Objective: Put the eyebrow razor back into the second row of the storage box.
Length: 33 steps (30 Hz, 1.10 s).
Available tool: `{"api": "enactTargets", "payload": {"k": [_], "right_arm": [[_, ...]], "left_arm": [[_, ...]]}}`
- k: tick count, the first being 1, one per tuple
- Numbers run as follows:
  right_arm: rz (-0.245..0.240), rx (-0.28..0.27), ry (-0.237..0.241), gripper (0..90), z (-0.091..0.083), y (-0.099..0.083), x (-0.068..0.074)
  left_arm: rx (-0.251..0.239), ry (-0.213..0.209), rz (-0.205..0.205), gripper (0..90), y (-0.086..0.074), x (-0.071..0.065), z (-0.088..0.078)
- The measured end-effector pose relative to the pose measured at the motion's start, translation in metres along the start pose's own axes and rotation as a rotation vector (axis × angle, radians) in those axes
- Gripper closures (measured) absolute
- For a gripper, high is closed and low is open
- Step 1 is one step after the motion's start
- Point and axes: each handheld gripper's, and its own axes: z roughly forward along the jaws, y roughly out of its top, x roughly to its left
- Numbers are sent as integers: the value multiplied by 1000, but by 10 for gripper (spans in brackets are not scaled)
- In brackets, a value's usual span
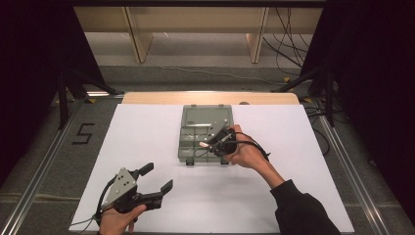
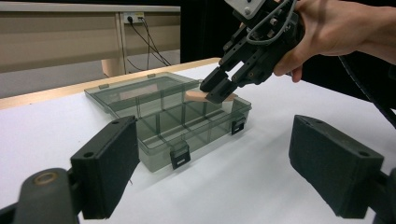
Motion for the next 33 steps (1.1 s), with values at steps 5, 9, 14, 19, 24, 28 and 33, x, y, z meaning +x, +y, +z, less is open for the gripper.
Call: {"api": "enactTargets", "payload": {"k": [5,9,14,19,24,28,33], "right_arm": [[-3,-2,-16,742,0,0,-3],[-5,-7,-18,742,1,-1,-6],[3,-13,-15,742,2,-2,-8],[2,-11,-22,742,3,-3,-8],[-7,-12,-20,742,5,-4,-9],[-3,-7,-11,742,8,-4,-8],[-18,10,-13,742,11,-5,-7]], "left_arm": [[12,13,-8,158,0,-1,-2],[11,9,-3,158,0,-1,-2],[12,10,-5,158,0,0,-2],[10,9,-3,158,1,-1,-2],[10,7,-2,158,1,-1,-2],[11,9,-3,158,1,0,-2],[11,6,0,158,1,-1,-2]]}}
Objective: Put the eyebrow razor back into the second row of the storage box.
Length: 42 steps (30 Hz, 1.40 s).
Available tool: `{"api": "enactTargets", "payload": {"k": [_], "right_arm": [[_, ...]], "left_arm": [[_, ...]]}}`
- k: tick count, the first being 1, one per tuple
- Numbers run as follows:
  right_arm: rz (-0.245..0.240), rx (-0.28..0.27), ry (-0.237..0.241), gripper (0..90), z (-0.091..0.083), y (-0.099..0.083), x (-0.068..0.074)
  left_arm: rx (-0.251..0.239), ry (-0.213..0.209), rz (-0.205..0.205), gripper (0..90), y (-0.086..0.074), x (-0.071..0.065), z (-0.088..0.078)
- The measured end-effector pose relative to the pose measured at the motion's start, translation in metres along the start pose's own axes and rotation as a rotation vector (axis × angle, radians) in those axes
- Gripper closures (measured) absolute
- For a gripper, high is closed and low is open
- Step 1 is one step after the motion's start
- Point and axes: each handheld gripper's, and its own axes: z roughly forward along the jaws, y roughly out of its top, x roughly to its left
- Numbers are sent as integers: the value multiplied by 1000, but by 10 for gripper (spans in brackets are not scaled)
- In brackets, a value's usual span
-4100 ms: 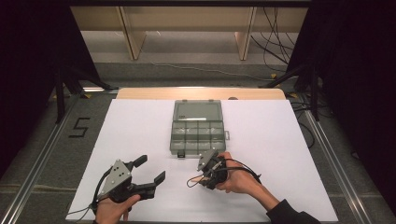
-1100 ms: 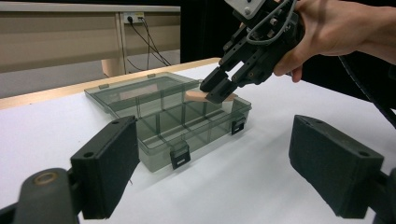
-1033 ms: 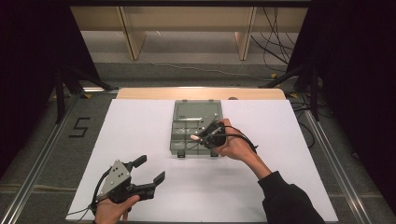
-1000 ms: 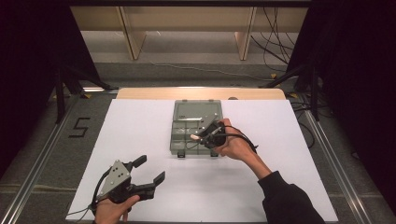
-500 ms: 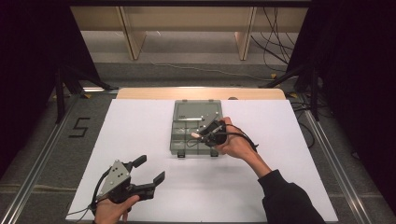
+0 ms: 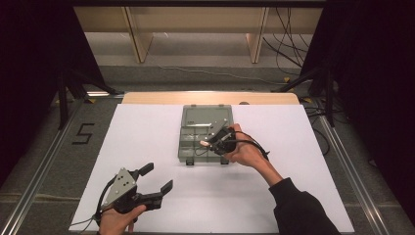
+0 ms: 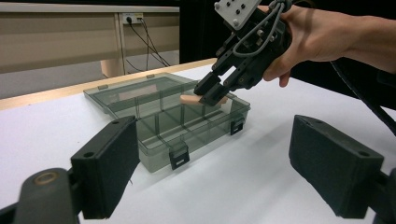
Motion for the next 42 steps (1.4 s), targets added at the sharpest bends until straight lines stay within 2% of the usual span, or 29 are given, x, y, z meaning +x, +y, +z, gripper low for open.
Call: {"api": "enactTargets", "payload": {"k": [19,21,25,26,33,34,42], "right_arm": [[3,31,19,732,11,-7,-1],[10,32,24,704,12,-7,-1],[20,25,20,660,9,-7,-1],[44,12,13,616,4,-6,-1],[99,-32,11,497,-7,-3,0],[111,-39,7,458,-8,-2,1],[147,-77,7,400,-17,-1,1]], "left_arm": [[-3,1,-7,158,0,-1,0],[-1,2,2,158,0,0,0],[-5,2,-8,158,0,-1,0],[-5,2,-9,158,0,-1,0],[-6,0,-9,158,0,-1,0],[-7,1,-11,158,0,0,0],[-5,0,-3,158,1,0,0]]}}
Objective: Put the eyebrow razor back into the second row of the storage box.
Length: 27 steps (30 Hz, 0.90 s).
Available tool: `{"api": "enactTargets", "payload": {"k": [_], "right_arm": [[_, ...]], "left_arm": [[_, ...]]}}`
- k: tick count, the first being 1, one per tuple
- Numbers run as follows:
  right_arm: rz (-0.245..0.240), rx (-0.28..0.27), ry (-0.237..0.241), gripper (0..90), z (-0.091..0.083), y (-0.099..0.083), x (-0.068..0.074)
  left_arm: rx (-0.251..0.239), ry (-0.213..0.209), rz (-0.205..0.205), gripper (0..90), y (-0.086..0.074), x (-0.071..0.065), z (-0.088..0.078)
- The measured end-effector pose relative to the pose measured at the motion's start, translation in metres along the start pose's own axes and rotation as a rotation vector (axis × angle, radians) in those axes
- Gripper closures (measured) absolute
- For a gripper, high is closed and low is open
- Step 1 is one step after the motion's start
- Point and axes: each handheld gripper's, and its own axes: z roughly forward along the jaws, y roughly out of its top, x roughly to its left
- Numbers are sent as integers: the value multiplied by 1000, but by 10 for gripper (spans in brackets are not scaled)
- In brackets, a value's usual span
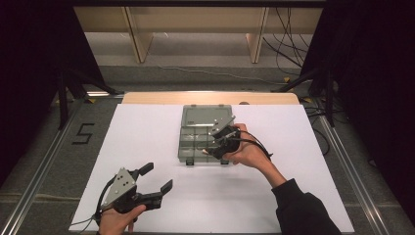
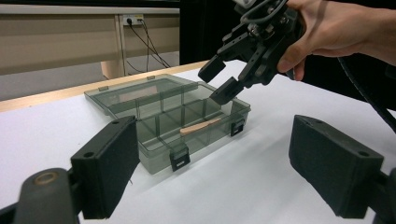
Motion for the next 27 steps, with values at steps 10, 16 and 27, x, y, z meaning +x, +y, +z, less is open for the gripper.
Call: {"api": "enactTargets", "payload": {"k": [10,16,27], "right_arm": [[39,-51,6,350,-14,2,4],[61,-83,-6,346,-24,0,3],[99,-116,-13,341,-41,-11,8]], "left_arm": [[2,-2,-1,158,0,0,-1],[-2,0,-9,158,0,0,0],[-17,-11,-4,158,0,0,1]]}}
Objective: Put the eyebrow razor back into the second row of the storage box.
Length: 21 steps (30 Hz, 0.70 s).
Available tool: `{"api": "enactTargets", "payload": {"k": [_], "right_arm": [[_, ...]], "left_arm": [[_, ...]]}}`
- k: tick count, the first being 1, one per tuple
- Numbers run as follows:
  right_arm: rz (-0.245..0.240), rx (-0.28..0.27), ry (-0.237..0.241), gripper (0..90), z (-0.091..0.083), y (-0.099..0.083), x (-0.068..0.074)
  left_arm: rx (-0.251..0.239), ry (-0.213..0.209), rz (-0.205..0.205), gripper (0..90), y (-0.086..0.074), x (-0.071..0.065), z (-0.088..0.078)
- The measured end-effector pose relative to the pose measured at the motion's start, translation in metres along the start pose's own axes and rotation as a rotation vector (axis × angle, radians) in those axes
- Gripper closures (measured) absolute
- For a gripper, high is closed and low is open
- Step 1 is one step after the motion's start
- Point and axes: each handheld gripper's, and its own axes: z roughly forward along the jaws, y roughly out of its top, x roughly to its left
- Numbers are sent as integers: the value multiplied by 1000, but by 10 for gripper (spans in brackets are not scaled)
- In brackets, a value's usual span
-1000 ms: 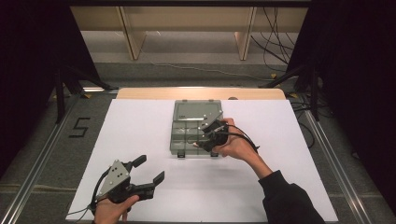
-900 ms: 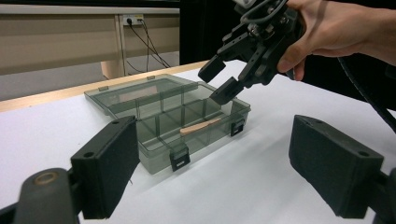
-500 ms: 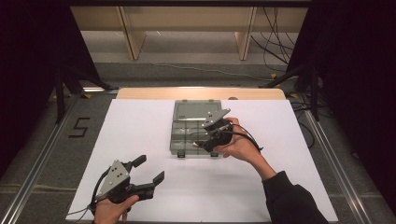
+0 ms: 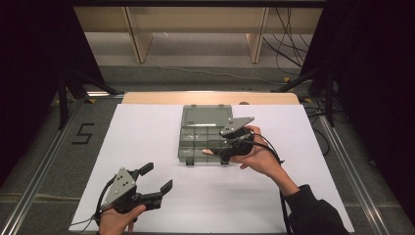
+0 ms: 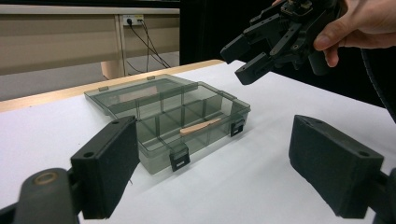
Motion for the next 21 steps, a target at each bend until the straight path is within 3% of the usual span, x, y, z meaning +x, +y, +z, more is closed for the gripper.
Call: {"api": "enactTargets", "payload": {"k": [19,21], "right_arm": [[33,-72,-1,313,-14,-9,10],[44,-74,-3,308,-17,-10,11]], "left_arm": [[1,-1,2,157,0,0,0],[18,14,-7,157,0,-1,-1]]}}
